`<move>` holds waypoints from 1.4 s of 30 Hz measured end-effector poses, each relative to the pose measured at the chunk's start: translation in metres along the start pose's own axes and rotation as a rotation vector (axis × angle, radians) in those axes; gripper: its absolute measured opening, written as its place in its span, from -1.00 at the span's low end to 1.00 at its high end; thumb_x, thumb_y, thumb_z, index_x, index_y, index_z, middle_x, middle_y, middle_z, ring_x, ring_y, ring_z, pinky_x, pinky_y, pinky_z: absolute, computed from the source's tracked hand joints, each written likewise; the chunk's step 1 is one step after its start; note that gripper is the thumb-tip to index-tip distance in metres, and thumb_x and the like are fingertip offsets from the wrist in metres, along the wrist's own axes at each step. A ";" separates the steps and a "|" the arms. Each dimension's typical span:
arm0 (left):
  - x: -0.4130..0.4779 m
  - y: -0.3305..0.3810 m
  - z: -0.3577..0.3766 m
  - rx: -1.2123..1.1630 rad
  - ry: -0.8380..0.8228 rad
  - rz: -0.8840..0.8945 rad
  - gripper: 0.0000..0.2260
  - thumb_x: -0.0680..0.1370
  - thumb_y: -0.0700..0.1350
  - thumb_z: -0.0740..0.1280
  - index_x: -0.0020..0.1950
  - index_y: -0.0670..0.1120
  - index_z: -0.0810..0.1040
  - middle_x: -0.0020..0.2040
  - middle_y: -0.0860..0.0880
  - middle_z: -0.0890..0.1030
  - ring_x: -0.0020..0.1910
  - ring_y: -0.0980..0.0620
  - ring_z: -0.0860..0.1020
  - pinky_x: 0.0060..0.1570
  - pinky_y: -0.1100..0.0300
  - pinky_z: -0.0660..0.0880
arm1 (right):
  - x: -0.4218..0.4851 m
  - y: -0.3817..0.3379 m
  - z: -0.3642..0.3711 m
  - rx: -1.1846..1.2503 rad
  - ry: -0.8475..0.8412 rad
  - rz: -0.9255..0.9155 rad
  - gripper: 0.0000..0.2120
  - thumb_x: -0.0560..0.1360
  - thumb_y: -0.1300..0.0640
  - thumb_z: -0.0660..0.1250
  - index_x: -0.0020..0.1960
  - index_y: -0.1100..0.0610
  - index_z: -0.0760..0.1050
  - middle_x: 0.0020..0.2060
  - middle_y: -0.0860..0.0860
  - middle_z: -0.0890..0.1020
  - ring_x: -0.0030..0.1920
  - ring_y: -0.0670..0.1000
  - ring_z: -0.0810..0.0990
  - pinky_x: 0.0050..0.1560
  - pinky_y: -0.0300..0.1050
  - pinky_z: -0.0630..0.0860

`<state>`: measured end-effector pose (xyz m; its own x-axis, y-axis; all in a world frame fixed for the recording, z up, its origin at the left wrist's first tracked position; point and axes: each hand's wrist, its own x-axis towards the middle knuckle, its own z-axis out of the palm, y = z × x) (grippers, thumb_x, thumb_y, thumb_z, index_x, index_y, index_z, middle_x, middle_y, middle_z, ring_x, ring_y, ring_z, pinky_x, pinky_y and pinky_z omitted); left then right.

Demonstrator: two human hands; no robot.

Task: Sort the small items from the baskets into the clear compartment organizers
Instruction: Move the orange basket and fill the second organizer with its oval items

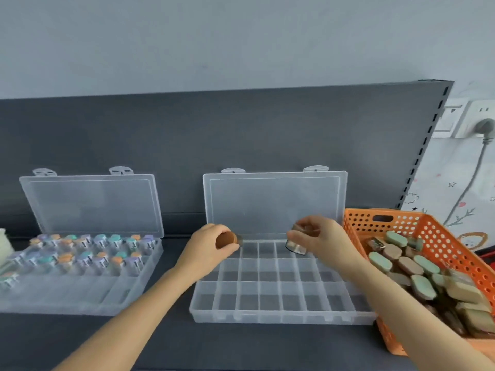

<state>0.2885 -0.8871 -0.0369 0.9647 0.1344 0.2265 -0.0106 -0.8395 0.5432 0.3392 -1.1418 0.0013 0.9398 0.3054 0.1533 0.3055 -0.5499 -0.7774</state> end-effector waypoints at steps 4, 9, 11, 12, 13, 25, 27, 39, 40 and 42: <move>0.008 -0.038 -0.018 0.046 -0.047 -0.005 -0.74 0.52 0.00 0.38 0.19 0.03 0.53 0.09 0.06 0.50 0.00 0.09 0.49 -0.05 0.29 0.38 | 0.007 -0.023 0.042 0.035 0.007 -0.002 -0.71 0.46 -0.05 0.39 0.06 0.12 0.59 -0.12 0.01 0.67 -0.09 0.00 0.62 0.05 0.00 0.56; 0.026 -0.061 -0.032 0.071 -0.230 0.098 -0.64 0.49 -0.17 0.38 0.27 0.05 0.52 0.14 0.06 0.42 0.07 0.05 0.45 0.05 0.27 0.35 | 0.012 -0.041 0.080 0.104 0.045 0.044 -0.73 0.48 0.04 0.40 0.15 0.10 0.57 -0.05 0.00 0.65 -0.03 0.05 0.62 0.09 0.01 0.56; 0.034 -0.064 -0.034 0.088 -0.288 0.158 -0.64 0.49 -0.18 0.37 0.27 0.04 0.52 0.14 0.06 0.42 0.10 0.07 0.43 0.09 0.26 0.36 | 0.015 -0.046 0.094 0.077 0.064 0.068 -0.70 0.46 0.06 0.41 0.18 0.04 0.56 -0.04 -0.05 0.63 -0.03 0.02 0.62 0.06 -0.04 0.56; 0.037 -0.065 -0.035 0.098 -0.319 0.187 -0.64 0.49 -0.17 0.36 0.28 0.04 0.52 0.14 0.06 0.41 0.11 0.07 0.43 0.11 0.25 0.37 | 0.016 -0.047 0.100 0.055 0.075 0.077 -0.68 0.44 0.08 0.42 0.19 0.03 0.56 -0.04 -0.06 0.63 -0.02 0.00 0.61 0.03 -0.09 0.55; 0.040 -0.066 -0.035 0.108 -0.352 0.212 -0.64 0.50 -0.16 0.35 0.28 0.05 0.52 0.14 0.06 0.40 0.11 0.07 0.42 0.12 0.24 0.38 | 0.018 -0.048 0.107 0.026 0.081 0.082 -0.67 0.43 0.11 0.43 0.19 0.04 0.55 -0.06 -0.06 0.62 -0.02 -0.02 0.60 0.01 -0.13 0.53; 0.050 -0.073 -0.022 0.148 -0.467 0.279 -0.59 0.47 -0.14 0.39 0.30 -0.03 0.42 0.19 0.02 0.48 0.08 0.06 0.46 0.07 0.16 0.49 | 0.039 -0.048 0.146 -0.238 -0.052 0.048 -0.53 0.35 0.29 0.45 0.25 0.15 0.49 0.10 0.04 0.54 0.11 0.03 0.52 0.01 -0.34 0.33; 0.049 -0.074 -0.022 0.114 -0.465 0.267 -0.59 0.47 -0.16 0.38 0.31 -0.03 0.43 0.18 0.01 0.48 0.08 0.06 0.46 0.09 0.17 0.48 | 0.042 -0.047 0.146 -0.281 -0.102 0.036 -0.54 0.35 0.27 0.45 0.24 0.14 0.50 0.10 0.04 0.55 0.11 0.04 0.52 0.00 -0.33 0.33; 0.042 -0.078 -0.020 0.079 -0.441 0.255 -0.68 0.50 -0.11 0.36 0.25 -0.04 0.52 0.15 -0.03 0.55 0.11 0.02 0.48 0.10 0.16 0.47 | 0.045 -0.052 0.147 -0.399 -0.257 -0.028 -0.66 0.51 0.21 0.31 0.29 0.11 0.50 0.20 0.05 0.58 0.16 0.07 0.53 0.14 -0.18 0.45; 0.041 -0.078 -0.020 0.073 -0.438 0.248 -0.68 0.50 -0.09 0.36 0.25 -0.04 0.52 0.15 -0.03 0.54 0.10 0.03 0.49 0.09 0.16 0.48 | 0.044 -0.052 0.147 -0.408 -0.263 -0.041 -0.67 0.52 0.21 0.30 0.28 0.13 0.50 0.19 0.07 0.58 0.15 0.08 0.53 0.14 -0.16 0.46; 0.039 -0.078 -0.019 0.066 -0.438 0.238 -0.64 0.50 -0.03 0.39 0.29 -0.02 0.49 0.17 0.00 0.52 0.11 0.04 0.47 0.10 0.17 0.47 | 0.042 -0.051 0.146 -0.427 -0.254 -0.055 -0.71 0.52 0.22 0.29 0.23 0.21 0.52 0.16 0.12 0.58 0.14 0.11 0.52 0.14 -0.12 0.45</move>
<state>0.3218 -0.8064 -0.0552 0.9576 -0.2866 -0.0307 -0.2406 -0.8533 0.4626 0.3406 -0.9874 -0.0417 0.8698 0.4934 -0.0079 0.4388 -0.7807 -0.4449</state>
